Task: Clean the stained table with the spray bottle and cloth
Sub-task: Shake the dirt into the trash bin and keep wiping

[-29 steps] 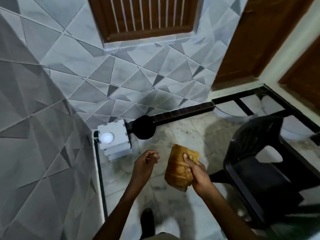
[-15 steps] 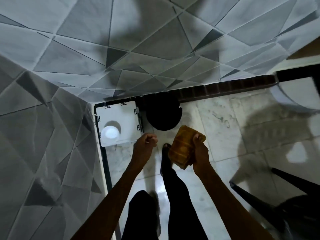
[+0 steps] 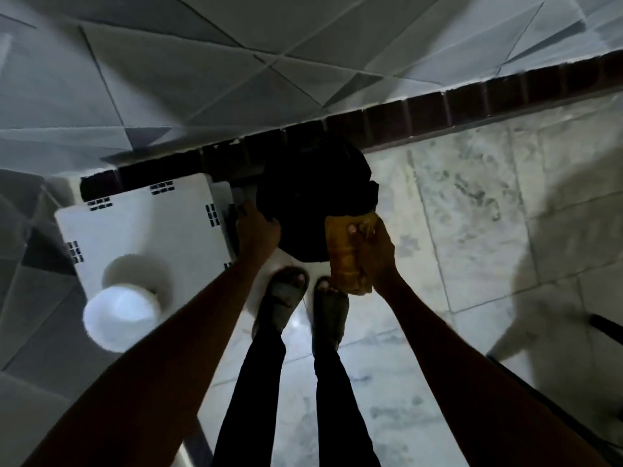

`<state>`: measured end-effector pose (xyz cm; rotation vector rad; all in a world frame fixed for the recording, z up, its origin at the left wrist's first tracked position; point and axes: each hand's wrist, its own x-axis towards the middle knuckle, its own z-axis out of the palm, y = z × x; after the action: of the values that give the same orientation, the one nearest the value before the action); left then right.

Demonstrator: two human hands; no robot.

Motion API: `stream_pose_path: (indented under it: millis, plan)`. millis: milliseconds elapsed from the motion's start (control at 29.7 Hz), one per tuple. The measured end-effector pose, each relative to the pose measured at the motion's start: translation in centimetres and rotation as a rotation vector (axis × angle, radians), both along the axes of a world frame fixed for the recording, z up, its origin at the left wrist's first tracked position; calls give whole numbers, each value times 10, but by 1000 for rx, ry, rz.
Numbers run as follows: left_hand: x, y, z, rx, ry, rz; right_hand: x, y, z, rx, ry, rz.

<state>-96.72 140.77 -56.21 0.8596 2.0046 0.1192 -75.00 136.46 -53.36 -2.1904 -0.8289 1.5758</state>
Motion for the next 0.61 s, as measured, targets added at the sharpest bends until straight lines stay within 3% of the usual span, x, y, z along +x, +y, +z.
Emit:
stream_pose_path:
  millis: [101, 202, 405, 506, 607]
  plan:
    - [-8, 19, -47, -44, -1, 20, -1, 27, -24, 27, -177, 178]
    - [-21, 30, -91, -200, -41, -18, 1, 51, -44, 49, -295, 159]
    - [-12, 27, -61, -90, -100, -41, 15, 76, -53, 52, -433, 95]
    - [-8, 27, -36, -66, -93, -96, 30, 77, -33, -9, -376, -17]
    - [-9, 23, -4, -94, -61, -125, 47, 65, -4, 30, -144, -201]
